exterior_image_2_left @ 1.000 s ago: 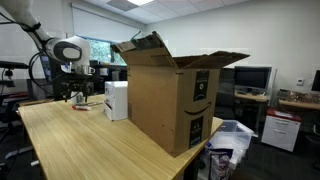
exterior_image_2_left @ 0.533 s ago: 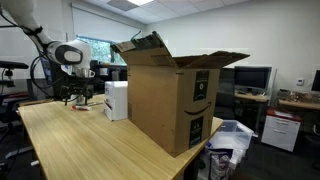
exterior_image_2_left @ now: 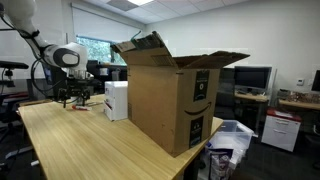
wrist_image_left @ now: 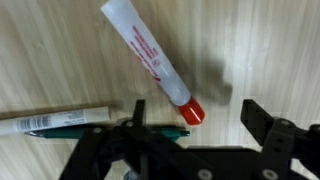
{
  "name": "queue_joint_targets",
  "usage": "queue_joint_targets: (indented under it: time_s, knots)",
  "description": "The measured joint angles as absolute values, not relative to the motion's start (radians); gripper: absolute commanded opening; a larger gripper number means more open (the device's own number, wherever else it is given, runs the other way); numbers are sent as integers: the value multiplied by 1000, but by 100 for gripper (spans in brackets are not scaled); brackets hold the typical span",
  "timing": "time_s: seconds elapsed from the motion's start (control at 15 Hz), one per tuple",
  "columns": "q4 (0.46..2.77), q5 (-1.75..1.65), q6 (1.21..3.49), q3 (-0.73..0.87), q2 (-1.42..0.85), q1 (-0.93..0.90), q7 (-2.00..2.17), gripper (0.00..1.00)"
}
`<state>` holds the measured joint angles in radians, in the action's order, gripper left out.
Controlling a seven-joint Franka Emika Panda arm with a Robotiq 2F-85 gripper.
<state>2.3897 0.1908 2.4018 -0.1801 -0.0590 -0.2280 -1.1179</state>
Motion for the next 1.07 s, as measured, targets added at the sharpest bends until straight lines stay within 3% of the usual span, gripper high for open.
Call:
queue_joint_targets:
  time_s: [0.73,0.87,1.07]
  knots:
    - [2389,186,2451,-196,-59,-225,-1142,8]
    - [2389,186,2456,-196,-59,-225,-1142,4]
    - [2389,186,2457,-197,-58,-225,-1142,7]
